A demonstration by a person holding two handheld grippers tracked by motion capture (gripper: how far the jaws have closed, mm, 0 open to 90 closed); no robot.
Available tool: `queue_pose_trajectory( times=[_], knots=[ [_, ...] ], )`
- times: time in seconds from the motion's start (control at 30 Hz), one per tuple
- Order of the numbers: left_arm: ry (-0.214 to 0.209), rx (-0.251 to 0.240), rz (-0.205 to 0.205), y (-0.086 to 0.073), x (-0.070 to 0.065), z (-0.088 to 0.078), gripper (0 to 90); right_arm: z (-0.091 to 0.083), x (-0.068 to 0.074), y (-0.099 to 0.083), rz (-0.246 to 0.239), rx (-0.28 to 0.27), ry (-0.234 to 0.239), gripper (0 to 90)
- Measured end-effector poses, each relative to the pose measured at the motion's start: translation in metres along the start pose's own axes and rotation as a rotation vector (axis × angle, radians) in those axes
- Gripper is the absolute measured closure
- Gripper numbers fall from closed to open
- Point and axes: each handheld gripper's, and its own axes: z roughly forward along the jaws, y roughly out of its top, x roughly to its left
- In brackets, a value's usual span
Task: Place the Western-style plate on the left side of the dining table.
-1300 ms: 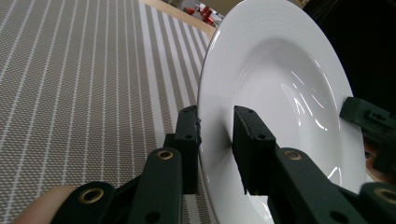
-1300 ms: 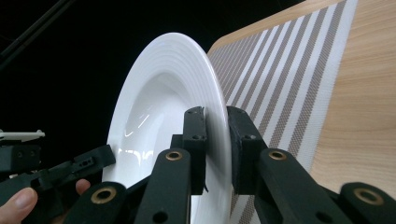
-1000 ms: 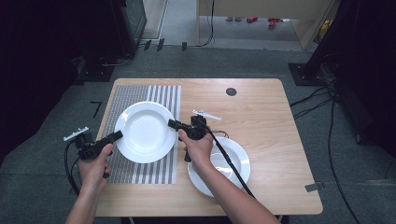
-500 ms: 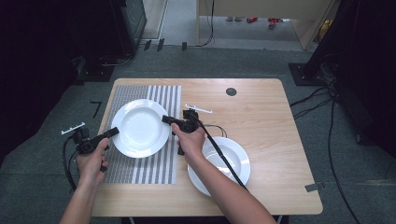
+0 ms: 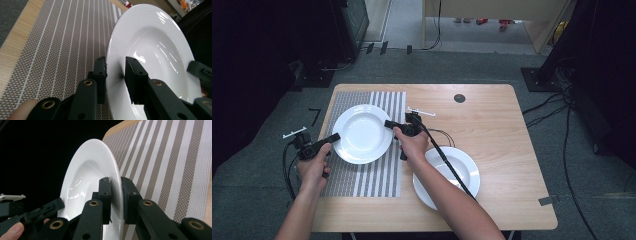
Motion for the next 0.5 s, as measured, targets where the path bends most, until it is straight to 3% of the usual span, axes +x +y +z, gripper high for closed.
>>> queue_pose_trajectory(
  times=[0.27, 0.5],
  knots=[
    [0.033, 0.007, -0.018, 0.006, 0.005, 0.01, 71.6, 0.014, -0.003, 0.005, 0.005, 0.002, -0.026, 80.5],
    [0.058, 0.024, -0.027, 0.01, 0.009, 0.019, 71.8, 0.026, -0.013, 0.007, 0.055, 0.012, -0.04, 80.1]
  ],
)
